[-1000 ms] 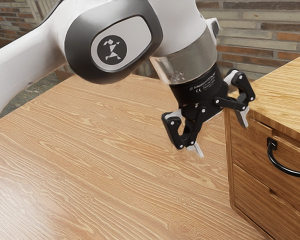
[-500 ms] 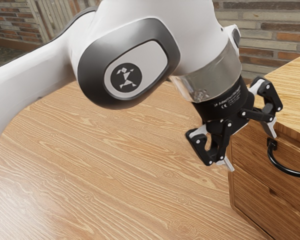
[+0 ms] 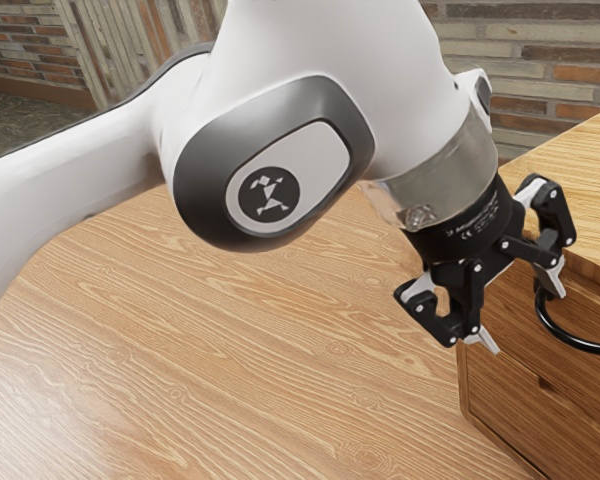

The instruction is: Pull the drawer handle with one arm to open the drawer

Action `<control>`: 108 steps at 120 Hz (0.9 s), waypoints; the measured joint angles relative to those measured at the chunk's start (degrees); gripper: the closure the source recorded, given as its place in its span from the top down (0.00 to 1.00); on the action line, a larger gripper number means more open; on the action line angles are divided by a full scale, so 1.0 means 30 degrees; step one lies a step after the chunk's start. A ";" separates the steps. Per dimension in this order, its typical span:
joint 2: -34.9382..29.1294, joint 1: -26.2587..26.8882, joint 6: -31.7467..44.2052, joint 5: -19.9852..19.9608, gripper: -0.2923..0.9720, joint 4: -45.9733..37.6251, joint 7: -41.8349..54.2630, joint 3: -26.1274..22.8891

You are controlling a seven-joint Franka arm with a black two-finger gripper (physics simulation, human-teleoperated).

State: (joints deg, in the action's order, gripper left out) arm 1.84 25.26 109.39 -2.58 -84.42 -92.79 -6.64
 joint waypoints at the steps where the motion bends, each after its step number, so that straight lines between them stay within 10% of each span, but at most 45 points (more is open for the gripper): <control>1: 0.0006 0.0021 0.0014 0.0001 0.59 -0.0007 -0.0006 -0.0002; 81: 0.0275 0.0508 0.0317 0.0096 0.52 -0.0374 -0.1043 -0.0009; 108: 0.0279 0.0701 0.0175 0.0092 0.33 -0.0367 -0.1435 -0.0021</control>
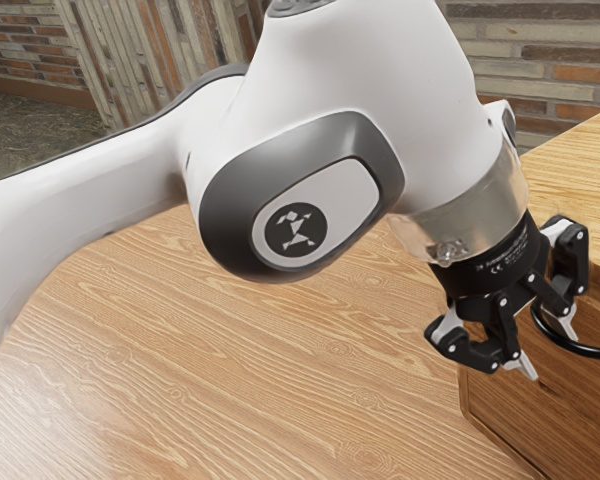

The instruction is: Pull the drawer handle with one arm to open the drawer

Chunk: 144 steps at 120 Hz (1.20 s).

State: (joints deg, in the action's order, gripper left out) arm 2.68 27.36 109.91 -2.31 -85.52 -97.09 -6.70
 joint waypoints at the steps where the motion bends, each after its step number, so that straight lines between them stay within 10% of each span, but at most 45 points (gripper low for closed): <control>1: -0.0001 0.0003 -0.0007 0.0000 0.32 0.0000 -0.0015 -0.0001; 144: -0.4320 0.0434 -0.0977 -0.0250 0.15 -0.4375 -0.2097 0.0062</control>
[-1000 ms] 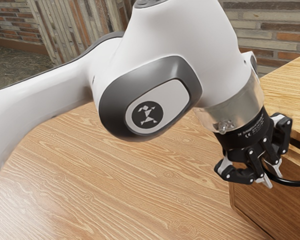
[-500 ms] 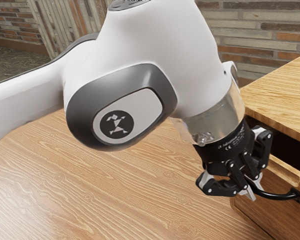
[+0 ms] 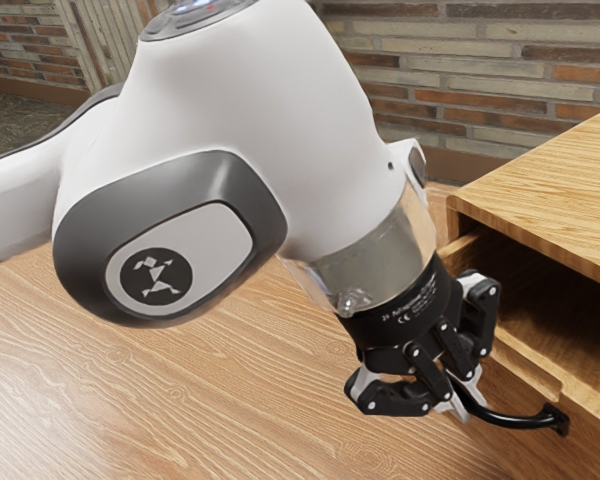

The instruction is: Pull the drawer handle with one arm to open the drawer

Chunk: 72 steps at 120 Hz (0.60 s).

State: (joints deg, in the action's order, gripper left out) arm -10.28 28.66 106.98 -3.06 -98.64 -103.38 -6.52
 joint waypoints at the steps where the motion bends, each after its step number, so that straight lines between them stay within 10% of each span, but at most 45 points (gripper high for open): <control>1: -0.0020 0.0000 0.0001 -0.0004 0.15 -0.0020 -0.0006 -0.0005; 72: -0.1929 0.0381 0.0092 -0.0077 0.15 -0.1948 -0.0439 -0.0063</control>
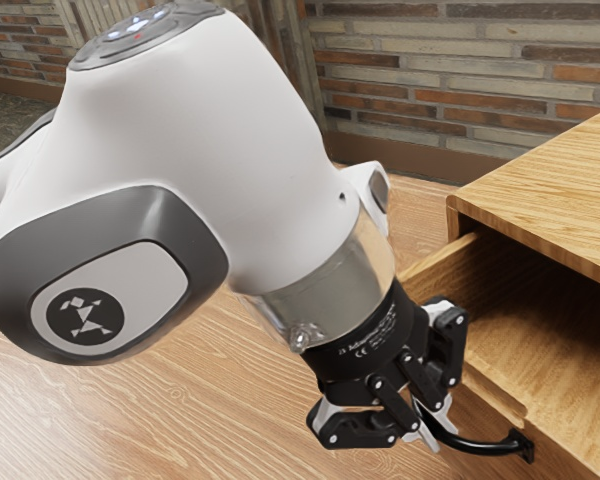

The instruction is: Pull the drawer handle with one arm to open the drawer

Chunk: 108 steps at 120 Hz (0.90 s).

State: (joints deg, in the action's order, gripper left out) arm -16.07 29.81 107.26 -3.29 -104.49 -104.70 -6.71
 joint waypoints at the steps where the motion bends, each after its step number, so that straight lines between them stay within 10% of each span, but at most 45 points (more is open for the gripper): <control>1: -0.0033 0.0005 0.0002 0.0001 0.15 -0.0036 -0.0005 -0.0001; 108: -0.3562 0.0184 0.0027 -0.0182 0.15 -0.3289 -0.0482 -0.0377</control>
State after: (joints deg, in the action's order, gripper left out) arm -26.75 30.36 107.34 -3.83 -114.36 -106.15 -7.84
